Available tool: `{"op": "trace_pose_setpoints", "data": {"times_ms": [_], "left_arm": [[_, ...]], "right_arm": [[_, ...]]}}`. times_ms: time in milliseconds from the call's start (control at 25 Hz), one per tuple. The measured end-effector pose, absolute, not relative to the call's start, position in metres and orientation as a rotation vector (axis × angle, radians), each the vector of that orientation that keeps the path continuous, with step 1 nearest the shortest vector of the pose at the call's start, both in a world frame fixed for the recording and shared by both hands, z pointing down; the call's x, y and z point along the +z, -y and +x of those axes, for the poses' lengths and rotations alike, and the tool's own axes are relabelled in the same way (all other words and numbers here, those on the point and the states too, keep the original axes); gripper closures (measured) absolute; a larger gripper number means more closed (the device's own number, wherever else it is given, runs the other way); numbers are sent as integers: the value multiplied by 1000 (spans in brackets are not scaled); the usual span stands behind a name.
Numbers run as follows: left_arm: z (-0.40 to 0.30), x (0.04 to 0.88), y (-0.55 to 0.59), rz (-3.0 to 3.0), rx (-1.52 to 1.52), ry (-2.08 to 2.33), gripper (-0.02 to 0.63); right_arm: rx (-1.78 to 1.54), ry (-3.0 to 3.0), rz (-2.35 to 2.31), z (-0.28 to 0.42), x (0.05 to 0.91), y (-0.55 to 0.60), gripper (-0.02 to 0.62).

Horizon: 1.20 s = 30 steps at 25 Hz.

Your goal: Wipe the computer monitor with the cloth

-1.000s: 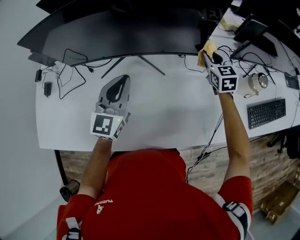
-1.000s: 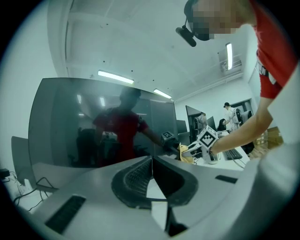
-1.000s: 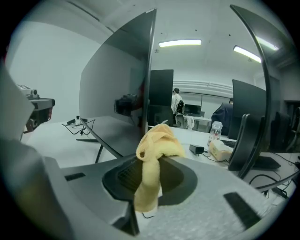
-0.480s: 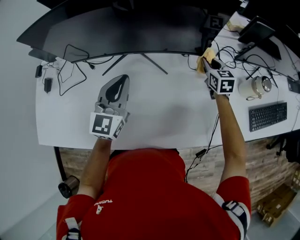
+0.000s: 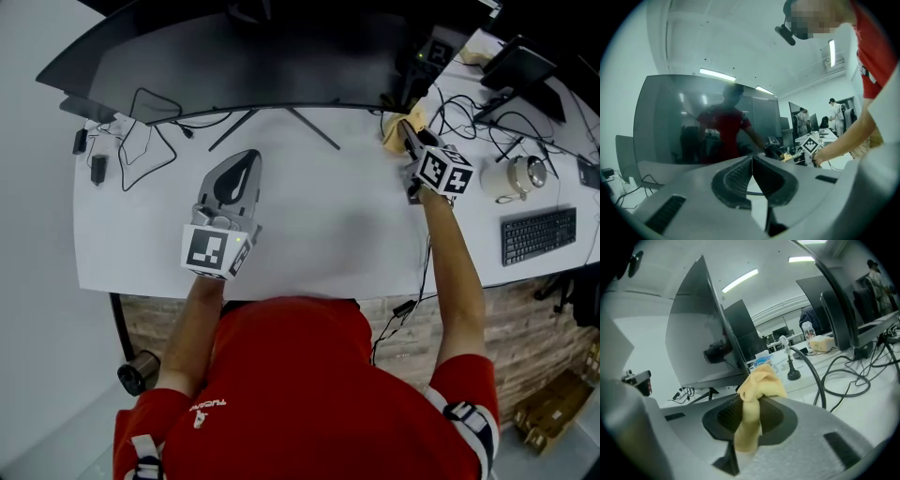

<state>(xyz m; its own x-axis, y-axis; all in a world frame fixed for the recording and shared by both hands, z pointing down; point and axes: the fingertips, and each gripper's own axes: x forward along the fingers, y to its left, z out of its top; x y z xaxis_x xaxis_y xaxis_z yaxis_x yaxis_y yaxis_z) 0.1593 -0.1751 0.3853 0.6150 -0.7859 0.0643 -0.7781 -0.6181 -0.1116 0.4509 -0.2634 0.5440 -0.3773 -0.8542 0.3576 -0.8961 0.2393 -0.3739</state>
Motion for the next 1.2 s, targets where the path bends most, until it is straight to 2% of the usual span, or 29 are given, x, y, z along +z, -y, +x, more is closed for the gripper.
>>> {"op": "trace_pose_setpoints", "data": {"times_ms": [240,840,1200], "left_arm": [[150,384,175,-2757,-179,-1368,597],[80,380,181,-2755,-141,-1451,597],[24,381,184,-2742,-99,-1486,597]], "right_arm": [[951,2482,1703,432,544,265,523],[960,2435,1681,358,540,272,520],[971,2452,1595,285,537,279,520]]}}
